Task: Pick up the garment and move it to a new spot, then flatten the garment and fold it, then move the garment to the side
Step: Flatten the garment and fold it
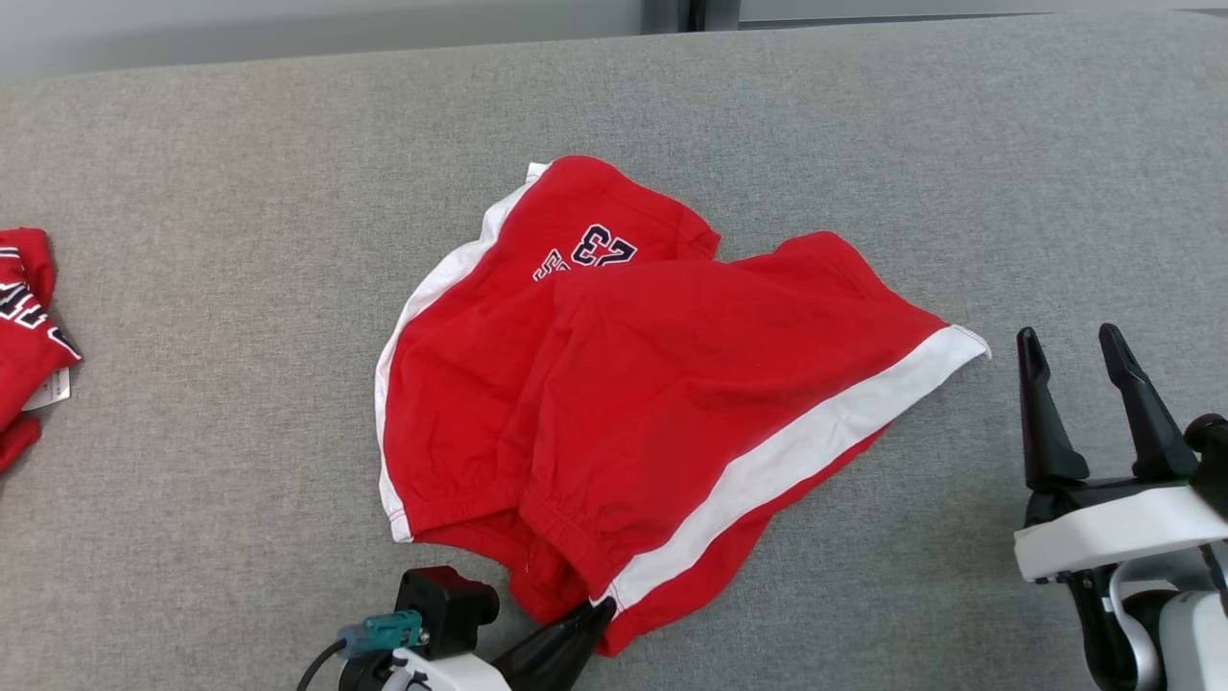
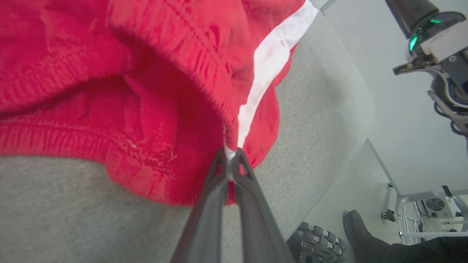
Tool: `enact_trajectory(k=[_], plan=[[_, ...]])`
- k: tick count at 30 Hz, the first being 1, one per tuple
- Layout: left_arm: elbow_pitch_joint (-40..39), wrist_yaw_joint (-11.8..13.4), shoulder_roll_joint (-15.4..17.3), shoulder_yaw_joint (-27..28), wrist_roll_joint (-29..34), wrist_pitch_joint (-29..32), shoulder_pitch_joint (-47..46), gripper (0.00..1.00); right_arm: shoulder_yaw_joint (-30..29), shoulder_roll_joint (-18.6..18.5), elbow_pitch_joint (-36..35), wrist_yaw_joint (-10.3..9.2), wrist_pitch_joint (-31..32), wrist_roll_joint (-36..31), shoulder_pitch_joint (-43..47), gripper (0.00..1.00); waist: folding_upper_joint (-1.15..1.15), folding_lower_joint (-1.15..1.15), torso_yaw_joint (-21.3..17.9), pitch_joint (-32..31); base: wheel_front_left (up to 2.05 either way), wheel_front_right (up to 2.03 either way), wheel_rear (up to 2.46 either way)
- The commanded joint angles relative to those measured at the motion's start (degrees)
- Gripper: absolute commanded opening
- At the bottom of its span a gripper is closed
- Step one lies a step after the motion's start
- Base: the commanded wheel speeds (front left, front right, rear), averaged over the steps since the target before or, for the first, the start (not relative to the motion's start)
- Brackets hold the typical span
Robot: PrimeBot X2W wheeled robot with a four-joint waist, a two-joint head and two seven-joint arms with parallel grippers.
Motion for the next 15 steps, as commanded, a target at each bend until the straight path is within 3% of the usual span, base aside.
enact_trajectory(k=[1, 7, 15], plan=[[0.15, -0.14, 0.43, 0.22, 0.55, -0.29, -1.29, 0.00, -0.69, -0.30, 0.30, 0.02, 0.20, 0.01, -0.42, 1.00, 0.00, 0.00, -0.01, 0.06, 0.00, 0.00, 0.00], [0.95, -0.31, 0.53, -0.06, 1.14, -0.47, -1.84, 0.00, -2.56, -0.31, 4.00, 0.02, 0.92, 0.25, -1.93, 1.00, 0.00, 0.00, 0.31, 0.76, 0.00, 0.00, 0.00], [1.30, -0.82, 0.36, -0.17, 1.92, -1.31, -3.67, 0.00, -0.84, -0.33, 14.22, 0.02, 1.47, 0.68, -7.35, 1.00, 0.00, 0.00, 1.44, 3.23, 0.00, 0.00, 0.00]])
